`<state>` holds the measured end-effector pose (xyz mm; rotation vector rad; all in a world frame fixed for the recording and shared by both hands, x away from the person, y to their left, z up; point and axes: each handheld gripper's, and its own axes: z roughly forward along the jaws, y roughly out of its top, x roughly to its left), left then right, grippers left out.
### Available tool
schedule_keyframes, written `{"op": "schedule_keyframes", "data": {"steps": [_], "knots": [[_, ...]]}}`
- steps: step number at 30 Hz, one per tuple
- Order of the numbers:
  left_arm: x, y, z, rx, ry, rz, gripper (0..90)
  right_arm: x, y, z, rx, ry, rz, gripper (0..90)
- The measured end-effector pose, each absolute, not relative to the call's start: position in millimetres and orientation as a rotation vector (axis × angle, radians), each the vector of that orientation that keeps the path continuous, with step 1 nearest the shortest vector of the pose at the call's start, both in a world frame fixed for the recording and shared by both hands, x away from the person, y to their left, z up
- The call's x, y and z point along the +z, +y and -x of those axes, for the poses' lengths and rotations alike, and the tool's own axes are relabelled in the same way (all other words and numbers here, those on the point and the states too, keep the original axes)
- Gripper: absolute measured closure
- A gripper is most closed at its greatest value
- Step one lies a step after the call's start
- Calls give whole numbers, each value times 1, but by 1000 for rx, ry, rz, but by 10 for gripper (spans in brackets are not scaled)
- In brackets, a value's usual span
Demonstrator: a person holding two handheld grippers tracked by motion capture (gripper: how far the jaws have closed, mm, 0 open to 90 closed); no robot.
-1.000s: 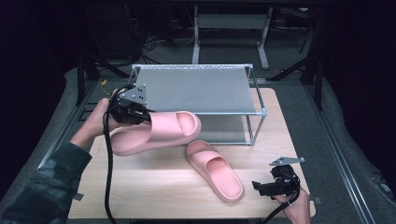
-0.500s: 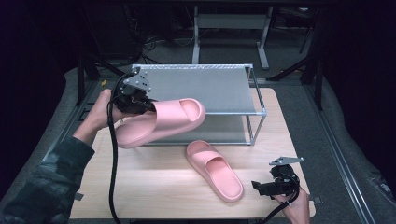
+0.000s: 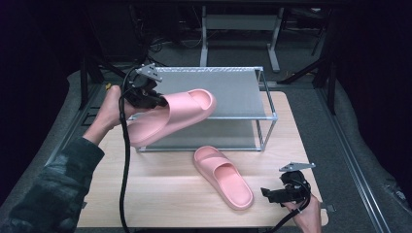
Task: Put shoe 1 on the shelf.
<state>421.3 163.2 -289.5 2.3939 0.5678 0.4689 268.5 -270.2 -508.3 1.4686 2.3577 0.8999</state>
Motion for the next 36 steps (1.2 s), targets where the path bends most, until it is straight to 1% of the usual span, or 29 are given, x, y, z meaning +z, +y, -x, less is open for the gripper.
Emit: {"op": "schedule_keyframes", "data": {"steps": [3,5,6,8,13,16,19,23,33,36], "knots": [[-288,163,-426,475,629,-2373,826,-508,-270,-268,903,2360,-1465,62],[-286,162,-431,481,701,-2346,825,-507,-270,-268,900,2356,-1467,62],[-286,162,-431,481,701,-2346,825,-507,-270,-268,903,2356,-1471,63],[-286,162,-434,480,755,-2321,825,-507,-270,-268,898,2354,-1473,63],[-288,163,-445,435,837,-2262,824,-508,-270,-268,904,2352,-1484,65],[-289,161,-450,449,878,-2262,824,-508,-271,-268,906,2344,-1487,67],[-289,158,-454,465,916,-2259,823,-507,-272,-267,905,2339,-1486,69],[-291,153,-460,436,953,-2238,823,-507,-272,-267,903,2344,-1483,71],[-287,136,-467,492,1029,-2240,822,-506,-274,-267,910,2334,-1488,72],[-287,133,-471,491,1047,-2243,822,-507,-275,-266,911,2336,-1485,73]]}}
